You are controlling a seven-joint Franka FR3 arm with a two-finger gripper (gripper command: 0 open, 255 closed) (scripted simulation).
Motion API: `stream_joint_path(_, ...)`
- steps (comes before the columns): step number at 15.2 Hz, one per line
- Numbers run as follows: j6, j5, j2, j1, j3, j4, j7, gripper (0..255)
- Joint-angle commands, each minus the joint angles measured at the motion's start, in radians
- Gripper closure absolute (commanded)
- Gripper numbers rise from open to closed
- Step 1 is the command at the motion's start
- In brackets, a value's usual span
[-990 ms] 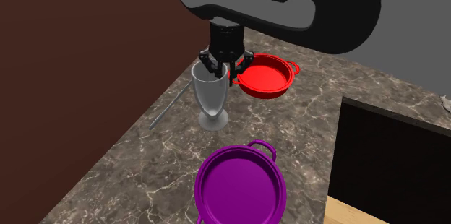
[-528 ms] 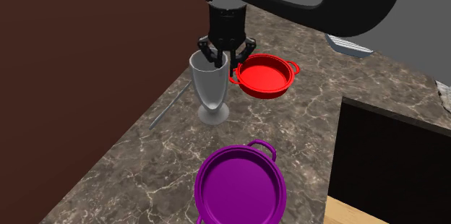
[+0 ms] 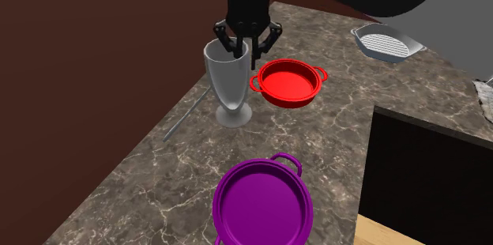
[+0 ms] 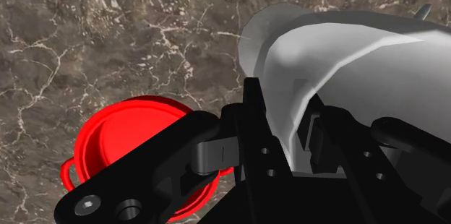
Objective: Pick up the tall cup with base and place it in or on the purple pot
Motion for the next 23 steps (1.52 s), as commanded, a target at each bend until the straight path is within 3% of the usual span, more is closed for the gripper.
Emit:
stream_joint_path(1, -0.043, -0.005, 0.024, 0.007, 0.000, 0.068, 0.002, 255)
stream_joint_path(7, -0.217, -0.029, 0.157, 0.048, -0.007, 0.376, 0.006, 255)
stream_joint_path(8, -0.146, -0.010, 0.041, 0.020, 0.003, 0.188, 0.010, 255)
stream_joint_path(9, -0.110, 0.003, -0.035, 0.002, 0.011, 0.076, 0.012, 255)
stream_joint_path(12, -0.053, 0.040, -0.207, -0.028, 0.019, -0.150, 0.011, 255)
stream_joint_path(17, -0.029, 0.093, -0.429, -0.051, 0.019, -0.391, 0.005, 255)
stream_joint_path(23, -0.058, 0.147, -0.653, -0.057, 0.011, -0.580, -0.001, 255)
